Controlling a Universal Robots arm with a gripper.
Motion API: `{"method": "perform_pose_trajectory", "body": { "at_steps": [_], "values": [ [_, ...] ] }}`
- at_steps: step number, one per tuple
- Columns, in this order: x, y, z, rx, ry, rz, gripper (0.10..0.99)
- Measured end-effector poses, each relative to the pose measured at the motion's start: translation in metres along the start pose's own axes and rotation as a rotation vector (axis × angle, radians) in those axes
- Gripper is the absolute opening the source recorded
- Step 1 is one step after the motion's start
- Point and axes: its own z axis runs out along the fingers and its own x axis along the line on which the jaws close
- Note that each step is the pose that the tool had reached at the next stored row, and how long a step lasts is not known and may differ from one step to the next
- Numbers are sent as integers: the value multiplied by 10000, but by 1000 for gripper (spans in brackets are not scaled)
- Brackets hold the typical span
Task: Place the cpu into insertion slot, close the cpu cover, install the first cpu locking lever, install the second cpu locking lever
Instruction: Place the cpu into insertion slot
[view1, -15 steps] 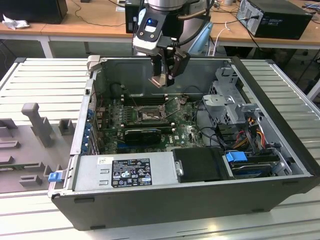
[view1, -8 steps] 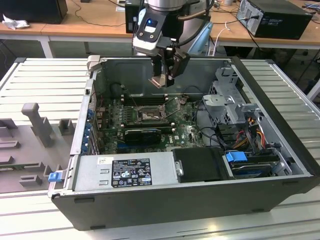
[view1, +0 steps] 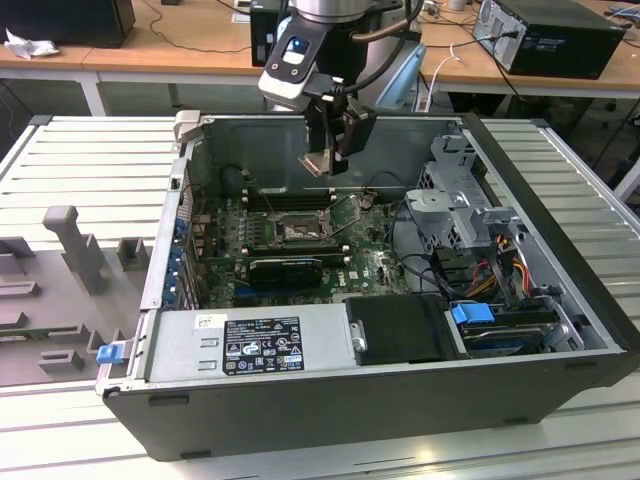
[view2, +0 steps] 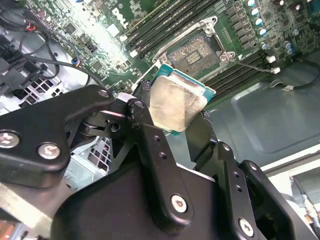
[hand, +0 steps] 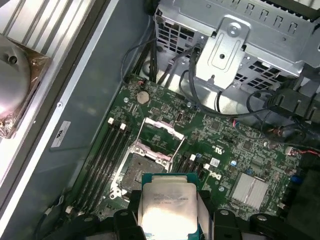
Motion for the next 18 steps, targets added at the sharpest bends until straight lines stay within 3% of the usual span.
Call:
{"method": "perform_pose_trajectory", "body": {
  "at_steps": [8,13,18],
  "values": [
    [0,-1,15,-26,-121,1381,529],
    [0,-2,24,-48,-225,2544,529],
    [3,-1,30,-59,-272,3082,529]
  ]
}}
